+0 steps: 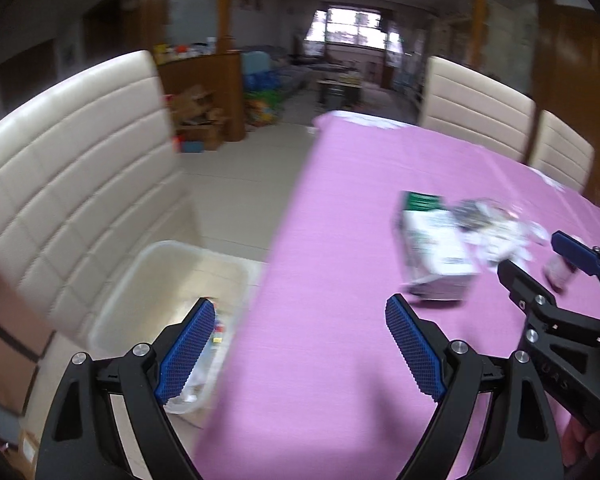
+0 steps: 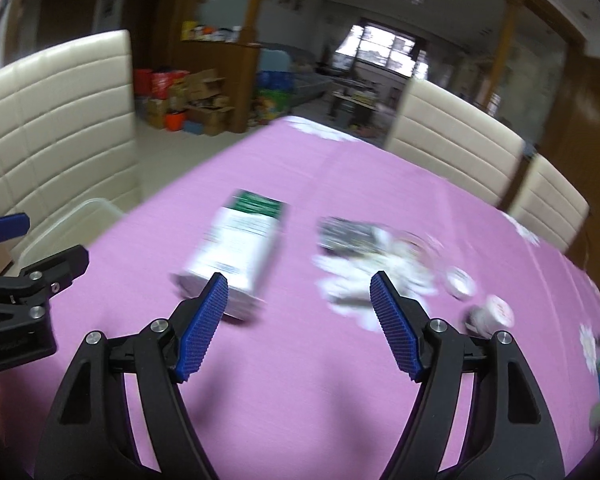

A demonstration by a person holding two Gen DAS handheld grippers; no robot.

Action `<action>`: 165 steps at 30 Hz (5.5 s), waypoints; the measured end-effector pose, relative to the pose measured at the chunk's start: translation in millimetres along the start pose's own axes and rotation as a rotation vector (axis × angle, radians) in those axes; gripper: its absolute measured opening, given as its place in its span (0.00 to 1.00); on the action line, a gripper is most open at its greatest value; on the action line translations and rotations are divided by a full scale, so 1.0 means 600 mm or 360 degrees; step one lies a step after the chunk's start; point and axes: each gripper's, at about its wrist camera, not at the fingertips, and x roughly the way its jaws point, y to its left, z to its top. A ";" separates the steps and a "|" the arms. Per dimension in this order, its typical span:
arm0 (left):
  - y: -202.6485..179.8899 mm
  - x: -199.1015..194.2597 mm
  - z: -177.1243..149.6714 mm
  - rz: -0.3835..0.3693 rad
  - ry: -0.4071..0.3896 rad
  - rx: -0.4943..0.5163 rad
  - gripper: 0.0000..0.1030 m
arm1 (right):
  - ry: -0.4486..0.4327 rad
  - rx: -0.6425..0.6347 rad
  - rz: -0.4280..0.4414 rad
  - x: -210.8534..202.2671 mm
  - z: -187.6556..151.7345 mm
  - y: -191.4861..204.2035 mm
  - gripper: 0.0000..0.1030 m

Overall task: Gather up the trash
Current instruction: 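Move both tools back over the table toward the carton and bottle, then grasp the white milk carton with the left tool while the right grasps the brown bottle, then carry the carton to the bin and release it while the right tool holds the bottle, then lower the brown bottle into the clear bin and open the right tool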

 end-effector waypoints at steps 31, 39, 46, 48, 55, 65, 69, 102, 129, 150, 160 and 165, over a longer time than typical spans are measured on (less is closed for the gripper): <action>-0.177 0.126 0.025 -0.0007 0.0130 0.0282 0.58 | 0.0312 0.0368 -0.0081 0.126 -0.061 -0.207 0.47; -0.175 0.087 0.014 0.0003 0.0055 0.0335 0.53 | 0.0273 0.0233 0.0023 0.098 -0.056 -0.138 0.47; -0.149 0.045 0.010 0.0046 -0.0020 0.0322 0.53 | 0.0218 0.0175 0.0066 0.063 -0.043 -0.092 0.47; -0.140 0.033 0.008 0.0057 -0.0041 0.0316 0.53 | 0.0200 0.0161 0.0076 0.051 -0.038 -0.083 0.47; -0.110 -0.002 0.001 0.0080 -0.0102 0.0307 0.53 | 0.0126 0.0089 0.0097 0.016 -0.019 -0.049 0.47; -0.064 -0.043 -0.011 0.0144 -0.0195 0.0313 0.53 | 0.0031 -0.0030 0.0109 -0.023 0.005 0.002 0.47; -0.041 -0.054 -0.014 0.0163 -0.0216 0.0296 0.53 | 0.0009 -0.0073 0.0120 -0.032 0.013 0.024 0.47; 0.167 -0.045 -0.017 0.0374 -0.0205 -0.0039 0.53 | -0.0126 -0.0448 0.0328 -0.025 0.091 0.260 0.47; 0.288 -0.005 -0.004 0.0560 -0.0162 -0.0263 0.53 | -0.0133 -0.0480 0.0456 0.034 0.157 0.347 0.47; 0.308 0.040 -0.012 0.0553 -0.0046 -0.0331 0.80 | -0.0047 -0.0497 0.0473 0.077 0.152 0.362 0.47; 0.330 0.037 -0.024 0.0596 -0.0033 -0.0377 0.80 | -0.0036 -0.0528 0.0512 0.074 0.147 0.387 0.47; 0.333 0.032 -0.030 0.0621 -0.0038 -0.0373 0.80 | -0.0034 -0.0540 0.0536 0.069 0.146 0.392 0.47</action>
